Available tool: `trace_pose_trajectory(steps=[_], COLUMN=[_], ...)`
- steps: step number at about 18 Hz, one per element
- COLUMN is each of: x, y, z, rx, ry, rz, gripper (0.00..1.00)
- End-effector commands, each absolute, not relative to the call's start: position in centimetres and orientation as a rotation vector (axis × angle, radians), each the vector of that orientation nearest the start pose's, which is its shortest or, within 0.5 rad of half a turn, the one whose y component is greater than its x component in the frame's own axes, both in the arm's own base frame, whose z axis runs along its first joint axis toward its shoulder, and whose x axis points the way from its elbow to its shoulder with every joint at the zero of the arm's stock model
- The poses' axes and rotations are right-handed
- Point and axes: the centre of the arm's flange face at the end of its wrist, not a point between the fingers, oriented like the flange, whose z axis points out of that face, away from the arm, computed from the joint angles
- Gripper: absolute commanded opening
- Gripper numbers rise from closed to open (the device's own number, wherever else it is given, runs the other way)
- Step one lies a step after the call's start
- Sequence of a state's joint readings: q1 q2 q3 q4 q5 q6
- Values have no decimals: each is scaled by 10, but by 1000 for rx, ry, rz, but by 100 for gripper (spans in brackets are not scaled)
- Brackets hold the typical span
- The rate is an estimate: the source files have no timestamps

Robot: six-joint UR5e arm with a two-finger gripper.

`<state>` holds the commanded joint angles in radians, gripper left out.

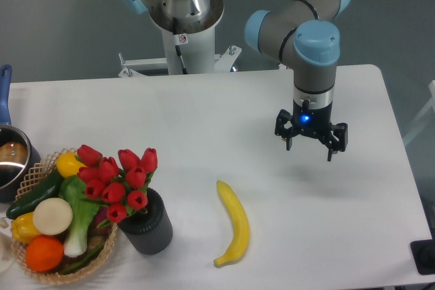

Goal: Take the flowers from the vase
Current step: 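Move the open gripper toward the red tulips in the black vase, then lower the gripper around the tulip stems and close it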

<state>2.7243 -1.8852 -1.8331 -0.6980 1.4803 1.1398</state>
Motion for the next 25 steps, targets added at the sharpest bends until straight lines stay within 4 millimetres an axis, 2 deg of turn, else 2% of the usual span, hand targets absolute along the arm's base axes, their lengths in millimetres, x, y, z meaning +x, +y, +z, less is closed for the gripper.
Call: trace_pose_trajectory(steps=[6,8,10,12,15,18,22,25], x=[-476,-473,-468,-453,-446,-430,-408,-391], y=[367,366,368,382,399,417,439,450], z=[286,278,275,273,288,307,312,320], rx=[-2919,-2918,-2915,-2890,-2739,-2538,-2289,-2206], ry=[0,1,8,51,85,137,187,225], rz=[337,318,304,270,192,71,-126,-184], gripper=[100,100,100,100,100,100,100,100])
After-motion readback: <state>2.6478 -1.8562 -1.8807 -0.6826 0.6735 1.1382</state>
